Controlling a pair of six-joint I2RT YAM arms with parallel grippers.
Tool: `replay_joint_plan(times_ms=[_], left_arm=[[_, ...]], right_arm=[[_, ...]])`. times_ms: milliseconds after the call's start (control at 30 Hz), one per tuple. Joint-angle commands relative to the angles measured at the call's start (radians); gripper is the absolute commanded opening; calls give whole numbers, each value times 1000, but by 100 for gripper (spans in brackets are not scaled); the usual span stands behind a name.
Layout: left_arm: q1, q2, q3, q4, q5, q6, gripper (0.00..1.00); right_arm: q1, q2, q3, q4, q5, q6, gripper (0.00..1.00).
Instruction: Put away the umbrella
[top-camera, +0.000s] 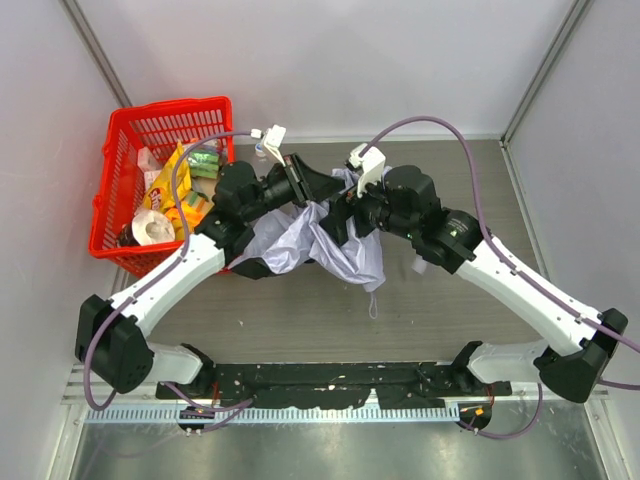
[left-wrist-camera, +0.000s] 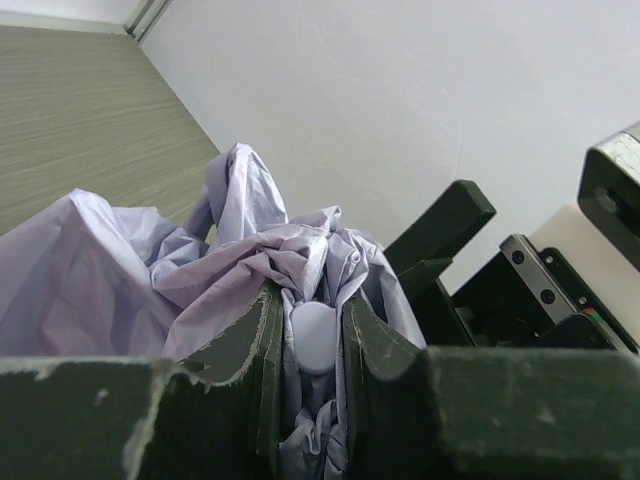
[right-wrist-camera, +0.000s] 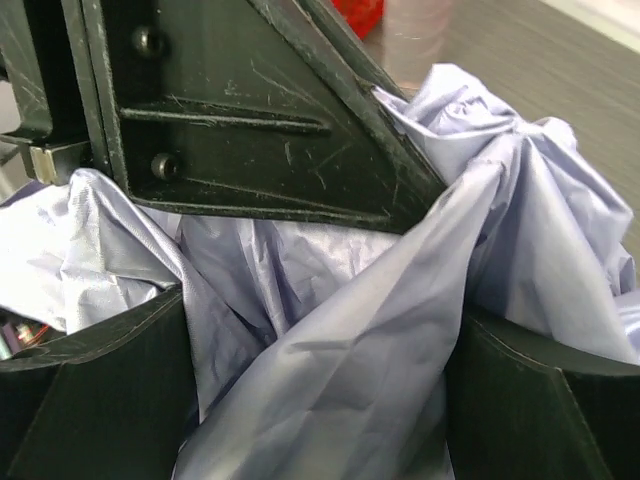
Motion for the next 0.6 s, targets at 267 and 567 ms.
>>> replay_joint_plan(times_ms=[267, 567], left_arm=[[4, -40, 20, 161, 119, -50, 0], [5, 27, 26, 412, 318, -208, 0]], right_arm=[[-33, -144, -36, 4, 22, 103, 91], [-33, -86, -59, 25, 74, -3, 91]])
